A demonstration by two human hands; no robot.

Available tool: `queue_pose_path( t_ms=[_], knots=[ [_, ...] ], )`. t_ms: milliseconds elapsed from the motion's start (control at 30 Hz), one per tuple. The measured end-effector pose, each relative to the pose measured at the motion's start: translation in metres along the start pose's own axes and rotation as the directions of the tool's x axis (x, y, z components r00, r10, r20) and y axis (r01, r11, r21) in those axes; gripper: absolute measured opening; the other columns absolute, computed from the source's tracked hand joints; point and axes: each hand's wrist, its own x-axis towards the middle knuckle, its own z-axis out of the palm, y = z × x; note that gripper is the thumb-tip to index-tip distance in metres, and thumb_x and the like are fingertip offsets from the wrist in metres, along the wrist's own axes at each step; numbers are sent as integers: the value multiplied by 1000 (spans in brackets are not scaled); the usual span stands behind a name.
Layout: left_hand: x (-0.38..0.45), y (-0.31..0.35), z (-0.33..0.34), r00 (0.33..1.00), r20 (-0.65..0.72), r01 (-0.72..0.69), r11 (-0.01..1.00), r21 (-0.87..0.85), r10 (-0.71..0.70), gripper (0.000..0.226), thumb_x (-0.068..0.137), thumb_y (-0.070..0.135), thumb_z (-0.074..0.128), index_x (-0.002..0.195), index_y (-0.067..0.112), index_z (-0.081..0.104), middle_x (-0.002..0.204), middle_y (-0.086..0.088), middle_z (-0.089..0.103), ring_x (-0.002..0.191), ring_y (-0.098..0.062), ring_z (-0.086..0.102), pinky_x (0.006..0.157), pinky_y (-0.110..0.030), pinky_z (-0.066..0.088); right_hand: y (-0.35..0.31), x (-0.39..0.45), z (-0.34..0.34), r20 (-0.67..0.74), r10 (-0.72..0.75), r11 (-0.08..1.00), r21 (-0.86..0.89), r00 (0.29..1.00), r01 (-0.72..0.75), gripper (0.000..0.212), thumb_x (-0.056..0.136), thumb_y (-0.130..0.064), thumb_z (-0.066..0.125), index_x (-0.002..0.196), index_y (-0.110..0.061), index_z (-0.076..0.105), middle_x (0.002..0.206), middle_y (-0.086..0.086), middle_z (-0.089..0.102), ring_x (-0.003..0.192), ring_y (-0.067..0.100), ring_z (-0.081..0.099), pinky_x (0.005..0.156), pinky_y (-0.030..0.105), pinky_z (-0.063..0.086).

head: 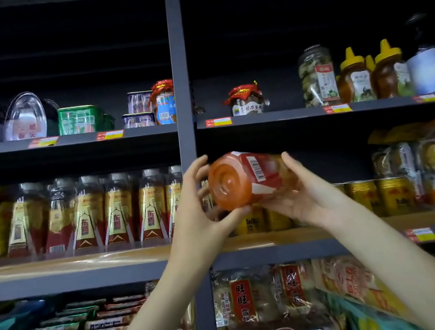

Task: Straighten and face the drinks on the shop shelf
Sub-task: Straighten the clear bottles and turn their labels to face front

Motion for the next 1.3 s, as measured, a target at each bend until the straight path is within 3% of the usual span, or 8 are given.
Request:
queue_pose_path(
  t_ms=[200, 333, 500, 600, 733, 933, 1067, 1300],
  knots=[
    [-5, -10, 3, 905, 180, 424, 781, -458, -385, 62, 69, 30, 72, 124, 27, 43, 120, -8, 54, 99, -22, 66, 79, -37, 58, -3, -3, 8, 33, -284, 913, -296, 958, 281, 85, 68, -32, 73, 142, -28, 33, 127, 8, 55, 110, 28, 61, 88, 44, 55],
    [-10, -21, 5, 992, -88, 82, 994, -65, -88, 63, 72, 13, 77, 118, 39, 42, 119, 13, 48, 110, -4, 53, 82, -27, 55, 0, -10, 9, 42, -199, 915, -351, 979, 201, 50, 85, -29, 65, 130, -22, 45, 117, 9, 62, 97, 26, 68, 79, 38, 58],
    [-8, -29, -2, 985, 75, -171, 951, 258, 157, 73, 70, 15, 80, 118, 50, 38, 128, 13, 35, 125, -6, 38, 95, -30, 50, 4, -11, 10, -6, -138, 971, -200, 990, 134, 44, 81, -22, 71, 117, -7, 52, 105, 14, 68, 92, 30, 69, 76, 43, 58],
    [-7, -21, -2, 991, 75, 114, 993, -13, -113, 62, 70, 30, 74, 119, 42, 39, 124, 10, 41, 110, -7, 52, 80, -16, 52, 3, -10, 9, -18, -224, 955, -203, 974, 216, 57, 76, -17, 73, 126, -12, 46, 112, 13, 65, 97, 28, 68, 79, 42, 58],
    [-5, -25, -2, 894, 171, 447, 819, -360, -414, 65, 62, 32, 73, 121, 23, 47, 113, -4, 62, 98, -17, 66, 80, -31, 56, 2, -11, 8, 19, -253, 939, -235, 967, 250, 58, 78, -14, 72, 129, -17, 44, 116, 11, 63, 101, 26, 66, 82, 41, 57],
    [-5, -20, 0, 993, -56, 109, 993, 53, -106, 66, 65, 12, 82, 117, 30, 44, 114, 15, 52, 101, 17, 49, 75, -6, 46, 0, -11, 7, 31, -110, 964, -242, 993, 114, 36, 86, -19, 66, 117, -11, 50, 112, 13, 63, 97, 32, 66, 81, 44, 56],
    [-5, -23, 0, 998, 56, -33, 978, 205, 22, 74, 65, 15, 83, 117, 41, 37, 122, 15, 42, 118, 6, 40, 88, -16, 48, 4, -11, 4, -5, -141, 974, -179, 990, 138, 45, 74, -22, 74, 112, -11, 52, 108, 13, 66, 97, 29, 66, 77, 43, 56],
    [-3, -27, 1, 854, 253, 509, 834, -215, -455, 78, 55, 47, 83, 122, 31, 45, 121, -2, 54, 102, -20, 64, 88, -38, 54, -1, -19, 0, 94, -345, 896, -265, 934, 357, 59, 63, -19, 74, 117, -24, 51, 114, 5, 65, 104, 20, 64, 76, 34, 58]
  ],
)
